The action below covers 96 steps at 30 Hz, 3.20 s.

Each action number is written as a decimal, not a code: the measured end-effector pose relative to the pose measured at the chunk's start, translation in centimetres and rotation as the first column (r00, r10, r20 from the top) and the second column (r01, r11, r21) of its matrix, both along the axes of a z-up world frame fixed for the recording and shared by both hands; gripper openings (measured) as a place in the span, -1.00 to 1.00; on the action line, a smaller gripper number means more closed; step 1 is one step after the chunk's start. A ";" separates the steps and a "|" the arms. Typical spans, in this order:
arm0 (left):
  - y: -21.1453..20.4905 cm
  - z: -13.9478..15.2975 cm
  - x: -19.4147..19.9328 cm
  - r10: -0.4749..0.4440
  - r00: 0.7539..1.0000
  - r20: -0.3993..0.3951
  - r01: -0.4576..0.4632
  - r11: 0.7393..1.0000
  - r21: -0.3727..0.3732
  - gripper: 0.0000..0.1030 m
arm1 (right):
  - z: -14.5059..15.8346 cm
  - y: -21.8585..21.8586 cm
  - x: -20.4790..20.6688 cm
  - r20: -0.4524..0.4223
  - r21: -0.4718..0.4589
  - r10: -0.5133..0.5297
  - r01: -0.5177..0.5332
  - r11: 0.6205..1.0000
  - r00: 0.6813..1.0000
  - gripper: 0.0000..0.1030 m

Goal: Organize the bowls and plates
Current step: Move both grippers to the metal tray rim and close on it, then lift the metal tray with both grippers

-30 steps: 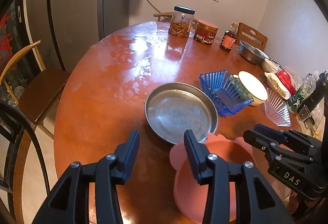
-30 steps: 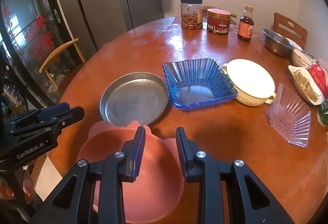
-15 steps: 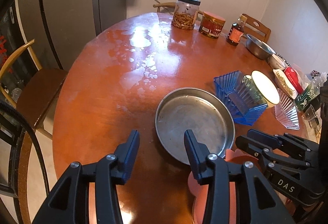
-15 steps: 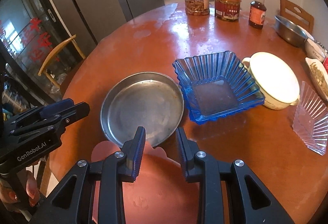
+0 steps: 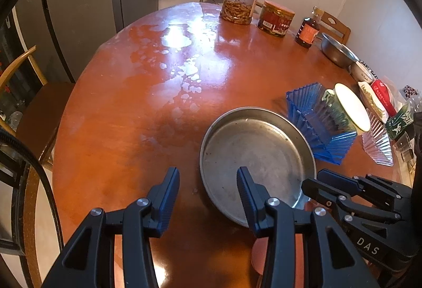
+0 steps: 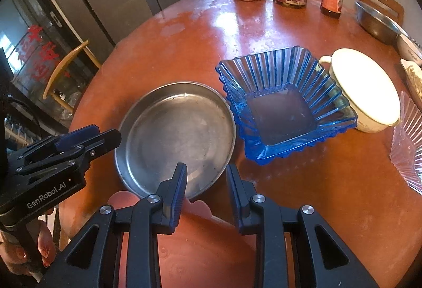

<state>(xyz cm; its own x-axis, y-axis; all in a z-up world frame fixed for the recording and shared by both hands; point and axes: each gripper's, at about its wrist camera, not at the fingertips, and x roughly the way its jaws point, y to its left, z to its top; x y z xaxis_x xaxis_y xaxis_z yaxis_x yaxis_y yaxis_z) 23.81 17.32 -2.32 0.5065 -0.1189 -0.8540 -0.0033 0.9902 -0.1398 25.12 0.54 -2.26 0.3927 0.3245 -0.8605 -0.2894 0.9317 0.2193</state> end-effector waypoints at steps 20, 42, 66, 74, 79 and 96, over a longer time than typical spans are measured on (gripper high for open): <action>-0.3 -2.6 1.9 -0.035 0.998 -0.048 0.033 0.999 -0.033 -0.26 | -1.5 0.2 1.7 -0.012 -0.049 -0.015 0.014 0.999 1.000 -0.76; 2.1 1.0 0.2 0.044 0.998 0.039 -0.044 0.999 0.012 -0.77 | 1.2 1.8 1.2 0.082 0.004 0.038 -0.038 0.999 0.996 -0.81; -2.0 5.4 -5.2 -0.007 0.992 0.128 0.003 0.999 0.038 -0.77 | 5.8 -2.7 -3.9 0.187 0.032 0.014 -0.021 0.999 0.982 -0.82; -4.2 4.3 -8.3 -0.032 0.993 0.113 0.028 0.999 0.040 -0.77 | 5.4 -4.7 -7.1 0.182 0.021 0.004 -0.008 1.000 0.983 -0.82; -5.3 3.1 -9.9 -0.038 0.995 0.092 0.035 0.999 0.036 -0.77 | 4.5 -5.7 -8.9 0.163 0.017 0.006 -0.009 1.000 0.987 -0.82; -6.7 1.1 -12.1 -0.031 0.998 0.047 0.029 0.999 0.030 -0.77 | 2.2 -7.2 -10.9 0.107 -0.001 0.045 -0.045 0.999 0.993 -0.81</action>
<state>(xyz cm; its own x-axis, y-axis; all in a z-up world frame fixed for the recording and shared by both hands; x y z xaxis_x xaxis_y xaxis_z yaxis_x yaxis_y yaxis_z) 11.76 10.66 -1.26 0.5430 -0.1097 -0.8325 0.0325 0.9934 -0.1097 14.24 -6.64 -0.05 0.4673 0.3452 -0.8139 -0.3529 0.9169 0.1863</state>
